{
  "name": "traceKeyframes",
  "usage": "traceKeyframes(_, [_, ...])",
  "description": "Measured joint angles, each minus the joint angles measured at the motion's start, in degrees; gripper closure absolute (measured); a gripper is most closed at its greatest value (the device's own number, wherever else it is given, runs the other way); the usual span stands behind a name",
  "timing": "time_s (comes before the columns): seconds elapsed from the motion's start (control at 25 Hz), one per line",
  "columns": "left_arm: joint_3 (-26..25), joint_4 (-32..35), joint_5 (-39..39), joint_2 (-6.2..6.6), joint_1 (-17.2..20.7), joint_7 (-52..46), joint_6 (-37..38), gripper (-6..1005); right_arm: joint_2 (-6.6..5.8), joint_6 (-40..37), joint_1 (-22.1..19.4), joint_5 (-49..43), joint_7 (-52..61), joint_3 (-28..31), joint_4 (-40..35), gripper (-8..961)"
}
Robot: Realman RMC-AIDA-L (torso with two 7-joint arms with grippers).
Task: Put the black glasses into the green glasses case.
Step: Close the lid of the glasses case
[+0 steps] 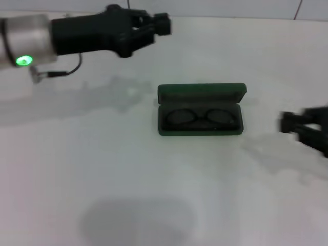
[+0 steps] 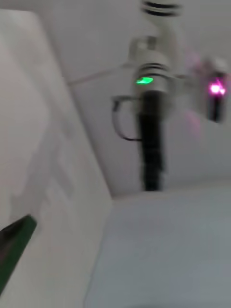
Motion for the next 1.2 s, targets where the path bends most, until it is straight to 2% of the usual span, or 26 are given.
traceKeyframes(0.12, [-0.03, 1.43, 9.19, -1.52, -3.59, -2.82, -6.98, 815, -0.03, -8.18, -0.29, 0.18, -3.72, 9.32, 9.19, 832])
traceKeyframes(0.2, [-0.05, 1.64, 15.54, -3.14, -6.36, -4.23, -10.75, 774, -0.03, -10.5, -0.39, 0.3, -5.77, 13.28, 13.78, 832])
traceKeyframes(0.24, [-0.05, 1.64, 15.54, -3.14, -6.36, -4.23, -10.75, 763, -0.03, -11.21, -0.39, 0.39, -6.72, 15.12, 16.11, 832])
traceKeyframes(0.32, [-0.02, 2.43, 23.81, -6.09, -9.41, -7.55, -16.38, 742, -0.03, -12.01, -0.36, 0.5, -8.05, 17.2, 18.96, 831])
traceKeyframes(0.48, [-0.04, 2.8, 28.39, -8.18, -10.71, -8.27, -19.36, 700, 0.04, -12.26, -0.24, 0.61, -9.39, 18.12, 22.0, 831])
traceKeyframes(0.6, [-0.05, 2.79, 29.27, -8.96, -10.96, -8.31, -20.89, 669, 0.04, -12.1, -0.12, 0.63, -9.58, 18.24, 22.69, 831])
traceKeyframes(0.92, [0.21, 1.88, 31.27, -10.49, -10.85, -8.45, -24.73, 673, 0.11, -11.19, 0.65, 0.39, -9.68, 18.02, 23.27, 830])
traceKeyframes(1.2, [0.16, 1.49, 32.95, -11.59, -11.09, -8.48, -26.59, 767, 0.12, -10.98, 0.78, 0.29, -10.07, 17.86, 23.7, 829])
